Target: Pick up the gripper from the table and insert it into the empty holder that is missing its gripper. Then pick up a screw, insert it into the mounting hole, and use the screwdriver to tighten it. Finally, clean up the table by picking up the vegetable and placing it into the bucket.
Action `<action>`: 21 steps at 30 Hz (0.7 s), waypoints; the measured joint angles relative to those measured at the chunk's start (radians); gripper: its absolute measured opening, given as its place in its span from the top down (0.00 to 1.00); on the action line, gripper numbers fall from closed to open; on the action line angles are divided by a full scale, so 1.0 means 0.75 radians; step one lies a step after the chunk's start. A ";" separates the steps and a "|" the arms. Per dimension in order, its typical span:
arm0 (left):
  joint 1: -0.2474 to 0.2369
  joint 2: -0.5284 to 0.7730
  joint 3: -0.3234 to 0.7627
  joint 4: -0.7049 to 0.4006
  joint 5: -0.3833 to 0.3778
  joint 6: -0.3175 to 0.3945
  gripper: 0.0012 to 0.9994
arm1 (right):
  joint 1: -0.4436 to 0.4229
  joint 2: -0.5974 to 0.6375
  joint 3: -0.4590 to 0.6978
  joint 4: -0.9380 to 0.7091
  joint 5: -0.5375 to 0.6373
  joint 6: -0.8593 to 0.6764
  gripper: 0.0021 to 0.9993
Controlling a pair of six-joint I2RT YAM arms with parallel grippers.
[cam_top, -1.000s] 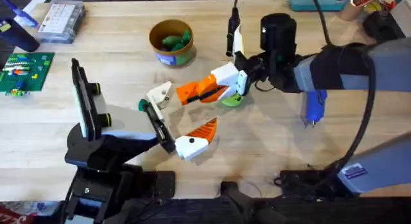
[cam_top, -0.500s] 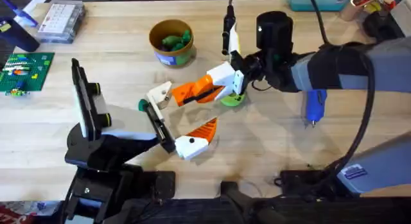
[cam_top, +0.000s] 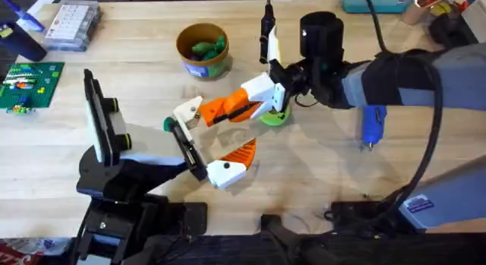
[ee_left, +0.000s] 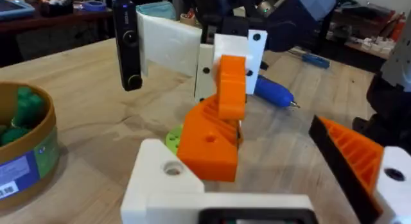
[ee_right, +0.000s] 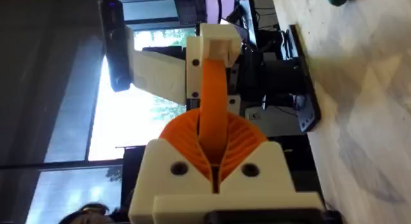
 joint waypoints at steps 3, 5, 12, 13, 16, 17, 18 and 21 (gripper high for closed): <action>0.000 0.000 0.000 0.000 0.000 0.000 0.01 | 0.001 0.000 0.000 0.000 0.001 0.000 0.99; 0.000 0.000 0.000 0.000 -0.001 0.000 0.01 | 0.002 0.000 0.000 0.000 0.001 0.000 0.99; 0.000 0.000 0.000 0.001 -0.011 0.000 0.01 | 0.010 0.000 0.015 -0.001 0.000 -0.004 0.99; 0.000 0.000 0.000 0.001 -0.012 0.000 0.01 | 0.011 0.001 0.018 -0.002 0.000 -0.008 0.99; 0.000 0.000 0.000 0.001 -0.022 0.000 0.01 | 0.014 0.001 0.022 -0.005 0.008 -0.024 0.99; 0.001 0.000 0.000 0.001 -0.025 -0.001 0.01 | 0.015 0.004 0.023 -0.005 0.011 -0.029 0.99; 0.003 0.000 0.000 0.000 -0.027 -0.001 0.01 | 0.016 0.010 0.025 -0.004 0.012 -0.035 0.99; 0.004 0.000 0.000 0.000 -0.033 -0.004 0.01 | 0.017 0.042 0.031 -0.003 0.014 -0.046 0.99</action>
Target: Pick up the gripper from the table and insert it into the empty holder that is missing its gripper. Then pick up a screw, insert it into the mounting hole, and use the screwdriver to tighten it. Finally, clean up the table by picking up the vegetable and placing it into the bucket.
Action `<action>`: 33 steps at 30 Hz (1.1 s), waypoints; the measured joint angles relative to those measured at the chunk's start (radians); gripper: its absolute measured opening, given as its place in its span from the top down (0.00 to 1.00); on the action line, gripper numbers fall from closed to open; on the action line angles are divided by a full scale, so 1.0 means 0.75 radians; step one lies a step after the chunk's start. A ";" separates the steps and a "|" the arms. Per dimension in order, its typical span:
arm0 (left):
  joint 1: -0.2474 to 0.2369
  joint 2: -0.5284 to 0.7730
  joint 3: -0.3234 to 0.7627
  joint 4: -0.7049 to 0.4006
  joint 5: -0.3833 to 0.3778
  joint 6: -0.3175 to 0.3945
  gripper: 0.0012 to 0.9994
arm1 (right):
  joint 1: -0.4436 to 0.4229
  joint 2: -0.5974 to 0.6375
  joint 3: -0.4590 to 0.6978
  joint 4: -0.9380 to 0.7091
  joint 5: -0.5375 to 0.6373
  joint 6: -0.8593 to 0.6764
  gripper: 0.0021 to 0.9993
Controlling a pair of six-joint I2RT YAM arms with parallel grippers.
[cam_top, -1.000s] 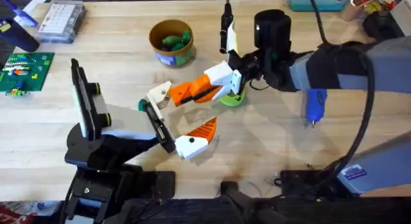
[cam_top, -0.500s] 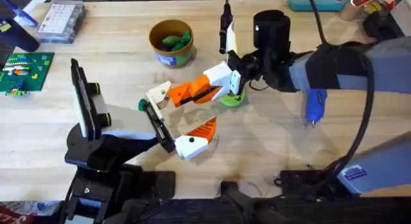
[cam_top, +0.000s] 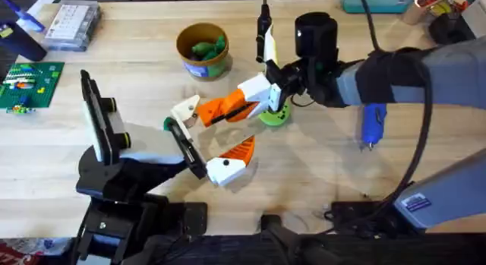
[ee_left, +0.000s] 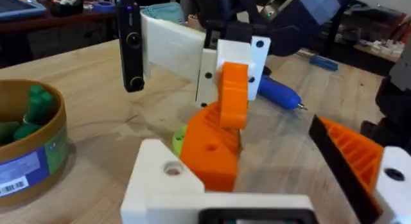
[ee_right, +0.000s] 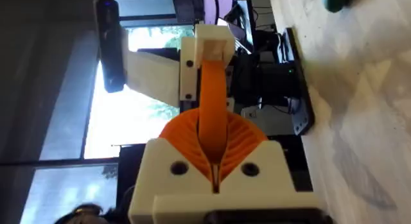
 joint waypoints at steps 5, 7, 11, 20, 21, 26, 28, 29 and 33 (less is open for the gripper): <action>0.000 0.001 0.001 -0.002 0.011 -0.010 0.01 | 0.003 0.030 0.006 0.003 0.007 -0.008 0.98; 0.000 0.001 0.001 -0.002 0.013 -0.011 0.01 | 0.003 0.030 0.009 0.004 0.009 -0.009 0.98; 0.000 0.001 0.001 -0.002 0.013 -0.011 0.01 | 0.003 0.030 0.009 0.004 0.011 -0.009 0.98; 0.000 0.000 0.001 -0.001 0.006 -0.002 0.01 | 0.010 0.034 0.054 -0.008 0.028 0.003 0.98; 0.000 0.000 0.001 0.000 0.001 0.000 0.01 | 0.012 0.036 0.061 -0.009 0.029 0.005 0.98; 0.005 0.000 0.001 0.000 -0.021 0.004 0.01 | 0.038 0.079 0.117 -0.040 0.036 0.013 0.98; 0.005 0.000 0.001 0.000 -0.019 0.000 0.01 | 0.049 0.105 0.139 -0.040 0.032 0.018 0.98; 0.005 0.000 0.001 0.000 -0.019 -0.001 0.01 | 0.055 0.117 0.151 -0.039 0.027 0.018 0.98; 0.005 0.000 0.001 0.000 -0.021 -0.001 0.01 | 0.068 0.152 0.192 -0.040 0.004 0.024 0.98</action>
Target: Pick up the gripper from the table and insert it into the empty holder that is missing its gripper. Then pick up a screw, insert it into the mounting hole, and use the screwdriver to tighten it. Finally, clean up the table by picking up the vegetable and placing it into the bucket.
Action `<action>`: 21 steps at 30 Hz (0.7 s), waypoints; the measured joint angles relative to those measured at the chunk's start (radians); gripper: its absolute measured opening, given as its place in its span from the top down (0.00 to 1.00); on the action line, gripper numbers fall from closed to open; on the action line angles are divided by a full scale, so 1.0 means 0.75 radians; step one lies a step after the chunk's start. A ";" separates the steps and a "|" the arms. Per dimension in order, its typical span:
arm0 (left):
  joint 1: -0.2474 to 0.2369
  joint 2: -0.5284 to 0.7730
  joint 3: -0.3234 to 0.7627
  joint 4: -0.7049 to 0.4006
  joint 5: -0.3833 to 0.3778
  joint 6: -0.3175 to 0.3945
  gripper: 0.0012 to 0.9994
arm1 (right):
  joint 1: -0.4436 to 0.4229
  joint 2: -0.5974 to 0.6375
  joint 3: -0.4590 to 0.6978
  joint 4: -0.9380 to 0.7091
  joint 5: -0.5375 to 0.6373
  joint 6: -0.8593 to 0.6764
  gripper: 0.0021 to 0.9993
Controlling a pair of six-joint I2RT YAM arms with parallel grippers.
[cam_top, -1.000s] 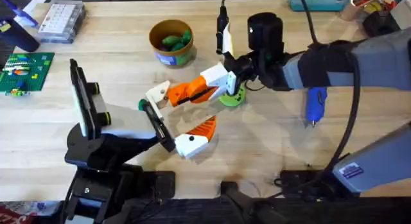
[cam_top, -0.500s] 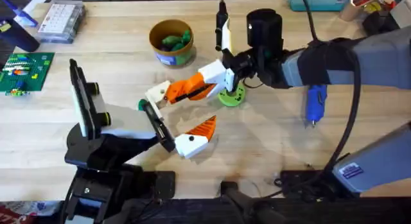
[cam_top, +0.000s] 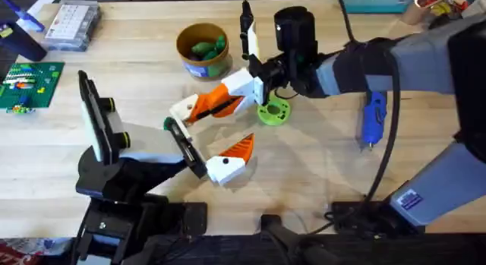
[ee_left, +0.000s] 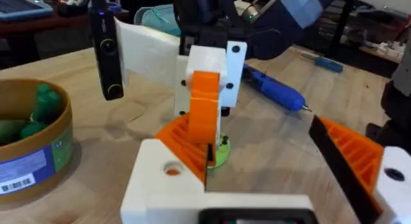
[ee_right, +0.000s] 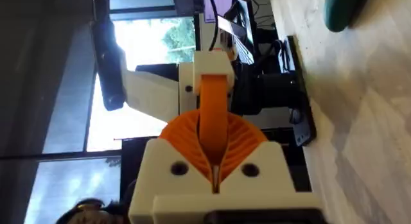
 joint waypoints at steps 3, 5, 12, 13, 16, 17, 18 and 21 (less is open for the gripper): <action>0.000 0.000 0.000 0.000 -0.002 0.000 0.01 | 0.007 0.024 0.026 0.000 -0.014 0.003 0.98; 0.000 0.000 0.000 0.000 -0.001 -0.001 0.01 | 0.013 0.037 0.038 0.000 -0.022 0.003 0.98; 0.001 0.000 0.000 0.000 -0.002 0.000 0.01 | 0.034 0.055 0.063 0.000 -0.025 0.007 0.98; 0.001 0.000 0.000 0.000 -0.002 0.000 0.01 | 0.034 0.056 0.064 0.000 -0.025 0.008 0.98; 0.001 0.000 0.000 0.000 -0.002 0.000 0.01 | 0.034 0.057 0.067 0.000 -0.029 0.008 0.98; 0.001 0.000 0.000 0.000 -0.002 0.000 0.01 | 0.034 0.057 0.068 -0.001 -0.029 0.008 0.98; 0.001 0.000 0.000 0.001 -0.002 0.000 0.01 | 0.034 0.057 0.068 -0.001 -0.029 0.008 0.98; 0.001 0.000 0.000 0.000 -0.003 0.000 0.01 | 0.035 0.057 0.068 -0.001 -0.029 0.008 0.98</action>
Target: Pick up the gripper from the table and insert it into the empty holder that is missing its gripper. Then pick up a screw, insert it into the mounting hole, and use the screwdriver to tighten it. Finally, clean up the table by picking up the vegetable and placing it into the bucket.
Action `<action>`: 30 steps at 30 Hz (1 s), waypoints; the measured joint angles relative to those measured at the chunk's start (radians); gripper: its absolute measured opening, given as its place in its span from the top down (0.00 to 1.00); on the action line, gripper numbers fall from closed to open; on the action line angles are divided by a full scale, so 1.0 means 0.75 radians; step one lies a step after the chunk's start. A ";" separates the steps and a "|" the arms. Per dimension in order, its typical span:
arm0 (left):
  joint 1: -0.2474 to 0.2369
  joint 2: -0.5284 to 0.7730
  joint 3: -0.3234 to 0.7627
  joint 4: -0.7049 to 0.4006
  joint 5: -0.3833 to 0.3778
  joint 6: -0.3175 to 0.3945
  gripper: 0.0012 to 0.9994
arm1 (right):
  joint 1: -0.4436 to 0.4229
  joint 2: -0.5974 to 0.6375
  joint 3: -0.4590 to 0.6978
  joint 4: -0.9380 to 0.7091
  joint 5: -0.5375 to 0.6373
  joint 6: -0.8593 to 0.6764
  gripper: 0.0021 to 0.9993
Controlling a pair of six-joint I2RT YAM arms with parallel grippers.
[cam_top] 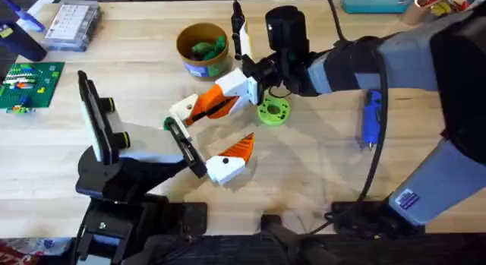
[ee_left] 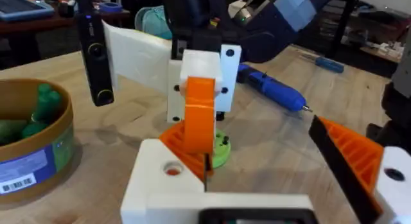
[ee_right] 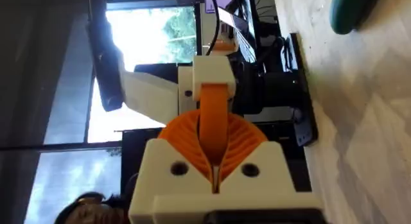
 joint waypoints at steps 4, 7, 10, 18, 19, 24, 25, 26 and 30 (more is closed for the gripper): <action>0.000 0.000 0.000 0.001 0.000 0.000 0.01 | 0.000 0.000 0.000 0.006 -0.004 0.000 0.98; 0.000 0.000 0.000 0.001 -0.001 0.001 0.01 | 0.000 0.000 0.000 0.013 -0.004 0.000 0.98; 0.000 0.000 0.000 0.001 -0.001 0.002 0.01 | 0.000 0.001 0.000 0.028 -0.004 0.000 0.98; 0.000 0.000 0.001 0.001 -0.005 0.006 0.01 | 0.001 0.000 0.000 0.033 -0.004 0.004 0.94; 0.000 0.000 0.001 0.001 -0.005 0.006 0.01 | 0.001 0.000 0.000 0.033 -0.004 0.005 0.93; 0.000 0.000 0.001 0.001 -0.005 0.007 0.01 | 0.001 0.001 0.000 0.034 -0.004 0.005 0.90; 0.000 0.000 0.001 0.001 -0.005 0.006 0.01 | 0.001 0.000 0.000 0.034 -0.004 0.005 0.89; 0.000 0.000 0.001 0.001 -0.005 0.007 0.01 | 0.001 0.000 0.000 0.034 -0.004 0.005 0.89; 0.000 0.000 0.001 0.001 -0.002 0.006 0.01 | 0.001 0.000 0.000 0.035 -0.003 0.005 0.85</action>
